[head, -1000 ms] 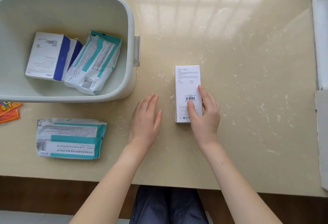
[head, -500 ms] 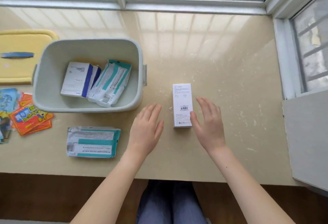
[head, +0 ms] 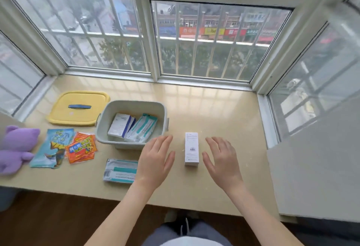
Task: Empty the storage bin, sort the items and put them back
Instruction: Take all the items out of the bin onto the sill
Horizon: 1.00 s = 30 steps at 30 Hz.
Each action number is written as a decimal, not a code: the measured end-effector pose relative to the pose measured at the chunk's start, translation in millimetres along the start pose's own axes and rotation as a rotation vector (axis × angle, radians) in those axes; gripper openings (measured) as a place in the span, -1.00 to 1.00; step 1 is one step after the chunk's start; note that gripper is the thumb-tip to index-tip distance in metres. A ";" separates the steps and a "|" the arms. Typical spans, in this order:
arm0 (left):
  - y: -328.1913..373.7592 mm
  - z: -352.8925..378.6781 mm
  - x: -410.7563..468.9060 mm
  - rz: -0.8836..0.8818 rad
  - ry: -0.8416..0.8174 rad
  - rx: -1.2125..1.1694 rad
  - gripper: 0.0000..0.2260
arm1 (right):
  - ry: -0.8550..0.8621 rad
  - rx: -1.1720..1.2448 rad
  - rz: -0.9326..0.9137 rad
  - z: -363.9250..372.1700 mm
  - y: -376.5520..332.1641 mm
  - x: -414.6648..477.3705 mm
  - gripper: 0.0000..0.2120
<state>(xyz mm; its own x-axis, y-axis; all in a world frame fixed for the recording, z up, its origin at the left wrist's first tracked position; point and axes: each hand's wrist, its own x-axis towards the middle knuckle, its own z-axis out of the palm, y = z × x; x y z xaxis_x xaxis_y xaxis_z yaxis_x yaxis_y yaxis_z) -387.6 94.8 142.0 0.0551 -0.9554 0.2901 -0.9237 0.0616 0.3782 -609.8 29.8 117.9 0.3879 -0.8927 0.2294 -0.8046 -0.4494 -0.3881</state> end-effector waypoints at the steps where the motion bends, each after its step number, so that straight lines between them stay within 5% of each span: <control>1: 0.5 0.8 -11.3 -0.010 -0.014 0.002 -0.61 | -0.010 -0.004 -0.005 0.3 -2.2 -8.4 -0.58; 10: -10.3 6.1 -85.7 -0.172 -0.136 0.002 -0.59 | -0.134 -0.028 0.000 15.7 -7.5 -48.6 -0.53; 18: -55.5 -59.7 -53.7 -0.228 0.043 -0.034 -0.58 | -0.056 0.077 -0.022 18.1 -62.2 1.3 -0.54; 24: -144.9 -106.1 -39.2 -0.211 0.077 -0.026 -0.60 | 0.058 0.072 -0.013 48.3 -125.5 40.5 -0.53; 30: -263.4 -140.9 -50.6 -0.180 -0.009 0.002 -0.60 | -0.015 0.014 0.134 114.4 -214.7 50.1 -0.49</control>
<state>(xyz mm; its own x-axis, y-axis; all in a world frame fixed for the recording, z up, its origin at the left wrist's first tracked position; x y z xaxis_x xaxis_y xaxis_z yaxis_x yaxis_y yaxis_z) -93.7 167.6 151.6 0.2160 -0.9534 0.2105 -0.9001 -0.1109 0.4212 -366.2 77.7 110.6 0.2836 -0.9452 0.1616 -0.8435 -0.3261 -0.4268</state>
